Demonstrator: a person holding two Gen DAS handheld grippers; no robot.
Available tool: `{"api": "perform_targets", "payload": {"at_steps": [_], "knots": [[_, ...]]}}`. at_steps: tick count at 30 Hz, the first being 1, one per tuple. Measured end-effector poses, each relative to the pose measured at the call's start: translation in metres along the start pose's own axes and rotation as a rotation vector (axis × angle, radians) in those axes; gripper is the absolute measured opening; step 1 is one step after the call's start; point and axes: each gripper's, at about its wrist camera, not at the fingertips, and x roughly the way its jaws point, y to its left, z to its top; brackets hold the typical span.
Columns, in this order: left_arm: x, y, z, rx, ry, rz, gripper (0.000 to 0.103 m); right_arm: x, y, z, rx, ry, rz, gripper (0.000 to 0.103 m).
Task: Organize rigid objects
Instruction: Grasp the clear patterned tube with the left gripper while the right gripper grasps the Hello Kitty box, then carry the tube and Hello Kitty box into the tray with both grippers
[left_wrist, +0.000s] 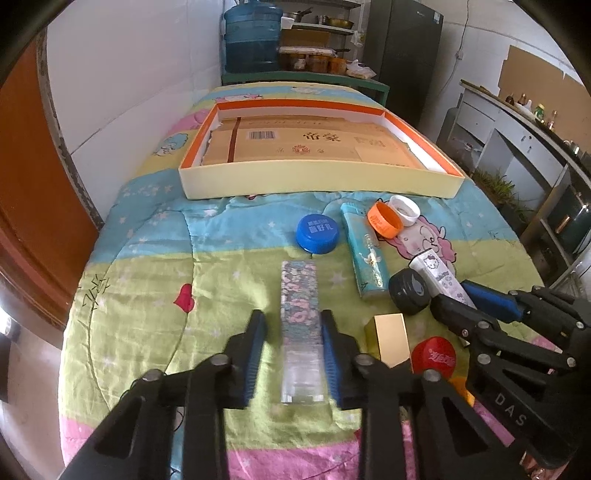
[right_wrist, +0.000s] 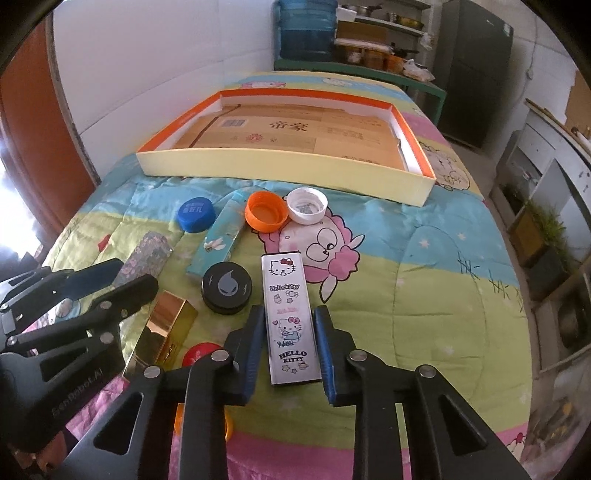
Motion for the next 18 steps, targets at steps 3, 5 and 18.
{"api": "perform_targets", "payload": {"at_steps": [3,5,18], "knots": [[-0.001,0.004,0.0,-0.017,-0.001,-0.023,0.021,-0.003,-0.002,-0.001,0.015,-0.005,0.012,0.027],[-0.002,0.004,0.0,-0.017,-0.006,-0.025,0.021,-0.005,-0.004,-0.002,0.024,-0.012,0.018,0.027],[-0.028,0.006,0.013,-0.01,-0.085,-0.018,0.02,-0.028,-0.011,0.002,0.05,-0.059,0.023,0.027]]}}
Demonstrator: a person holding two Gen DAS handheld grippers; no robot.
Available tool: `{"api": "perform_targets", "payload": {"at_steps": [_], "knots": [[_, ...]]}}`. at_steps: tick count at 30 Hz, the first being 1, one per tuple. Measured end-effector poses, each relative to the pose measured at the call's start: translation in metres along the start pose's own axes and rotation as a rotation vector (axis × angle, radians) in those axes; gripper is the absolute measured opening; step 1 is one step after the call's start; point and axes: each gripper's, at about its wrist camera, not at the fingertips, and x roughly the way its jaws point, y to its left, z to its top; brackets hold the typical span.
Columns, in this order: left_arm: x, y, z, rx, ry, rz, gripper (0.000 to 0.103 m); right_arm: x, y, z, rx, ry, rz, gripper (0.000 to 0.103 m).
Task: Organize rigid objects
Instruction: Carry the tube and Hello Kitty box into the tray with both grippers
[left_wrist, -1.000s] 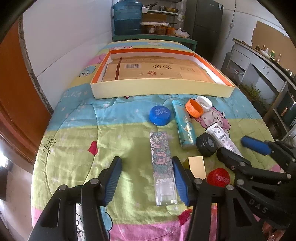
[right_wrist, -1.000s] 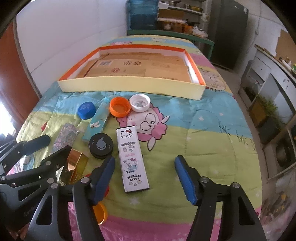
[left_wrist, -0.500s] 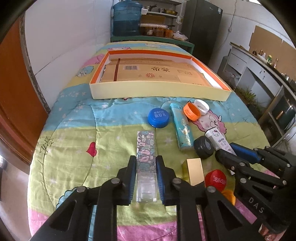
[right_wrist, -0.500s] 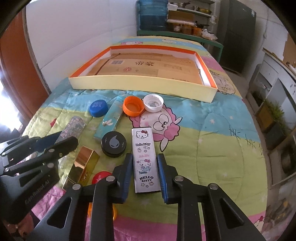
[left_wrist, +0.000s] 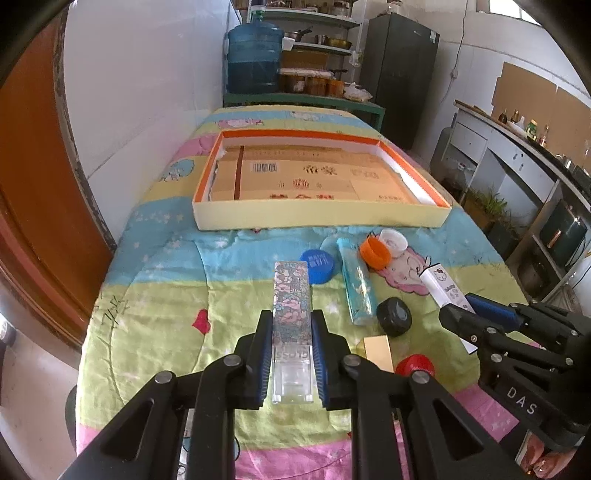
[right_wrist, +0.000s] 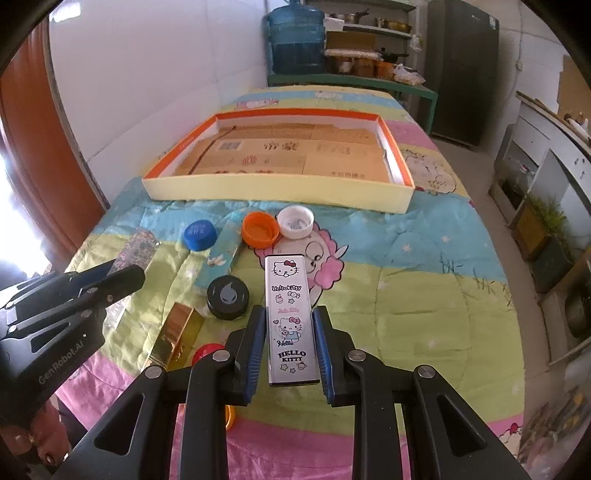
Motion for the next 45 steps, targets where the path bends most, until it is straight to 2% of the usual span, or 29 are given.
{"api": "perform_targets", "payload": {"at_steps": [15,26,36,45], "knots": [[-0.002,0.002,0.049,0.012,-0.049,-0.014,0.02,-0.015,-0.011,0.048,-0.012,-0.086,-0.006,0.027],[0.023,0.008,0.104,0.031,-0.075,0.021,0.02,0.005,-0.025,0.102,0.011,-0.11,0.047,0.027],[0.074,0.018,0.141,0.018,-0.022,0.022,0.02,0.048,-0.04,0.146,0.02,-0.073,0.046,0.027],[0.115,0.025,0.146,0.013,0.035,0.022,0.02,0.095,-0.048,0.158,0.025,0.005,0.005,0.027]]}}
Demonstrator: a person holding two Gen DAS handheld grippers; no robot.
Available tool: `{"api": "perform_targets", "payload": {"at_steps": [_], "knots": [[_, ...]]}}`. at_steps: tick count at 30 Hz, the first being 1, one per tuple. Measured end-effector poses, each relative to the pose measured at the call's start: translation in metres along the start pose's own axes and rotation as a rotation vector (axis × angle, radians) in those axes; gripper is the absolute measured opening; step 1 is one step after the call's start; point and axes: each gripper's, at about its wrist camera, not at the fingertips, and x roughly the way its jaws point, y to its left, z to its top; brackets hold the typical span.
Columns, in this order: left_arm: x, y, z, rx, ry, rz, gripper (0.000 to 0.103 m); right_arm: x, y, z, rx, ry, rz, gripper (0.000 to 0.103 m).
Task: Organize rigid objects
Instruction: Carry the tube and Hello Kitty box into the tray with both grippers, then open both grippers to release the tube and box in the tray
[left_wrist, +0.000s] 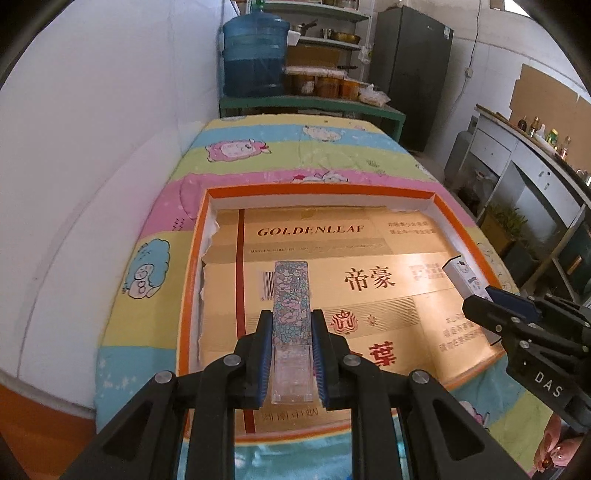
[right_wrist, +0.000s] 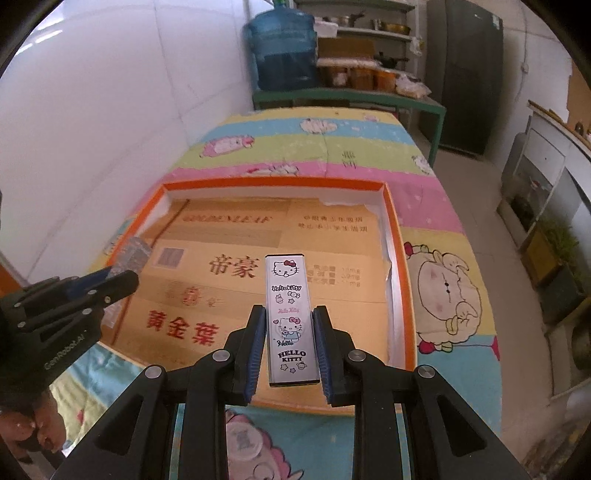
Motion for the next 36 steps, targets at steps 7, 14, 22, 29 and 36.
{"api": "perform_targets", "payload": {"at_steps": [7,14,22,29,36], "knots": [[0.02,0.006,-0.002,-0.015,0.031,0.005,0.02,0.022,-0.002,-0.001,0.003,0.036,-0.01,0.027],[0.032,0.006,-0.006,-0.009,0.045,0.002,0.02,0.037,-0.003,-0.004,0.008,0.061,-0.018,0.027],[0.033,0.006,-0.01,0.016,0.021,-0.008,0.02,0.043,-0.002,-0.007,0.004,0.069,-0.028,0.027],[0.03,0.0,-0.013,0.06,0.027,-0.053,0.05,0.041,-0.003,-0.01,0.013,0.058,-0.024,0.031],[0.01,0.0,-0.013,0.037,-0.048,-0.048,0.061,0.021,-0.006,-0.012,0.036,-0.007,-0.035,0.044]]}}
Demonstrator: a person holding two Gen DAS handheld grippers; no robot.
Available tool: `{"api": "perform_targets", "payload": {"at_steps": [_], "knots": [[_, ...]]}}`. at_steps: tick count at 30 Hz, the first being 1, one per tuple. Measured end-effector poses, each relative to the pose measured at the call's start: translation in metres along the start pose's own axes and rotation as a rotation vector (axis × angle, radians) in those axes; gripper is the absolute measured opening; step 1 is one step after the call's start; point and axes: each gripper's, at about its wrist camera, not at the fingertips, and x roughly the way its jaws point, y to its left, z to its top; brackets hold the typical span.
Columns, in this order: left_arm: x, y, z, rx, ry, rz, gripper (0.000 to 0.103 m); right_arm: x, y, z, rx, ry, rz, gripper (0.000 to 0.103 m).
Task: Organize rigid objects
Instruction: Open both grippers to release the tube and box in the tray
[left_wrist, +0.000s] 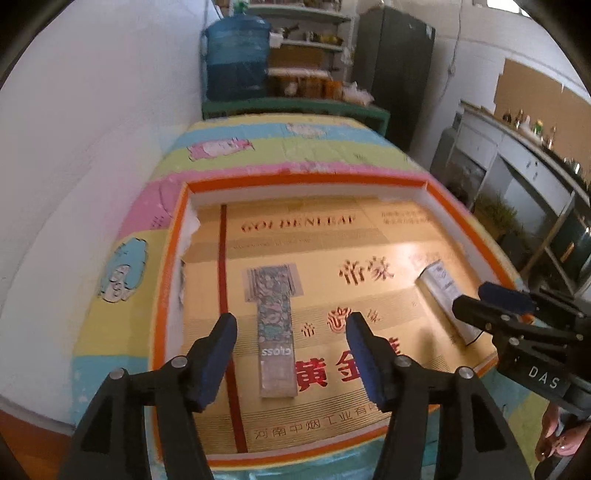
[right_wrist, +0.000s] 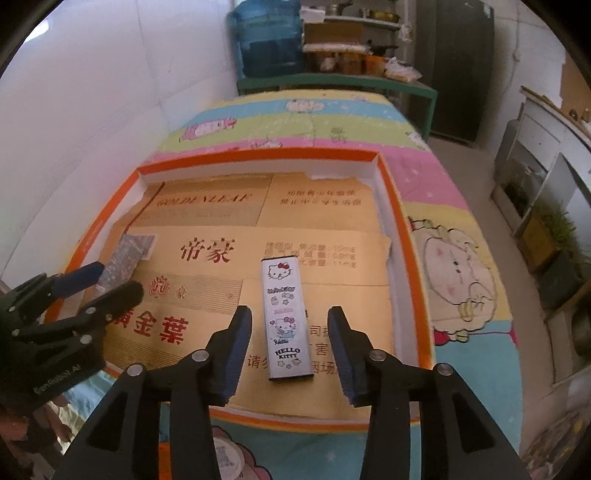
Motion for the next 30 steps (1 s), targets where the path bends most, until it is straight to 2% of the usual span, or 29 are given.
{"api": "perform_targets", "payload": {"at_steps": [7,15,20,30], "knots": [[-0.037,-0.001,-0.002,-0.001,-0.061,-0.014,0.061,-0.028,0.006,-0.005,-0.001,-0.045,-0.002,0.044],[-0.077,-0.003,-0.023,-0.04,-0.103,-0.012,0.061,-0.068,0.019,-0.026,-0.004,-0.089,0.006,0.044],[-0.097,-0.006,-0.034,-0.027,-0.107,0.025,0.061,-0.092,0.025,-0.043,-0.003,-0.11,0.005,0.044],[-0.136,-0.009,-0.057,-0.028,-0.142,0.043,0.061,-0.133,0.036,-0.077,-0.01,-0.14,0.003,0.045]]}}
